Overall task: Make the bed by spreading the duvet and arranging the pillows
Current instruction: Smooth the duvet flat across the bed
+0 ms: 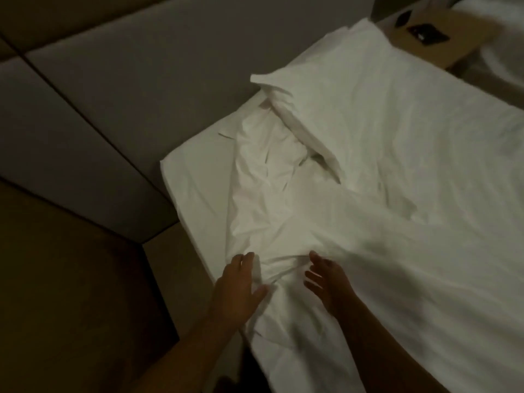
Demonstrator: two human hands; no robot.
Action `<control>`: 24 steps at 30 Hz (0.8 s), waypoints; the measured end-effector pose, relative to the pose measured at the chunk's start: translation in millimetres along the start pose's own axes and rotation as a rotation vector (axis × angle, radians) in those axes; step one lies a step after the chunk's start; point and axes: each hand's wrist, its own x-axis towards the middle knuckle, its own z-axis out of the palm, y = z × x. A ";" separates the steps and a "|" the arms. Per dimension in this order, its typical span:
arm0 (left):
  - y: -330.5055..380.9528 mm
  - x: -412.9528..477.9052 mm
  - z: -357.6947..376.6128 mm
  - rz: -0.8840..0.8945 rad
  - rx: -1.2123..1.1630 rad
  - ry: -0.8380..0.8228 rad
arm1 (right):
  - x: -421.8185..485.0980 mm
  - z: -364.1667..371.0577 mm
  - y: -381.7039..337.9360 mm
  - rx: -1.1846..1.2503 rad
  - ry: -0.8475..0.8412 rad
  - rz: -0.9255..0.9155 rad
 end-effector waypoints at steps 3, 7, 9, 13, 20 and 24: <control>-6.1 32.1 27.2 -0.039 0.018 -0.026 | 30.3 15.6 0.7 0.076 -0.016 -0.014; -11.1 56.5 51.5 -0.011 0.105 0.005 | 45.4 35.2 0.6 0.291 -0.022 0.035; -7.4 66.3 50.6 -0.043 0.092 -0.021 | 39.8 48.5 -9.7 0.306 -0.031 -0.008; -3.3 74.2 11.1 -0.107 -0.278 0.052 | 11.0 89.6 -46.7 0.171 -0.079 -0.144; -33.7 65.7 -103.0 -0.116 -0.646 0.211 | -33.1 214.4 -118.4 -0.098 -0.172 -0.231; -70.8 72.7 -166.2 -0.216 -0.921 0.228 | -49.7 291.7 -153.3 -0.321 -0.301 -0.223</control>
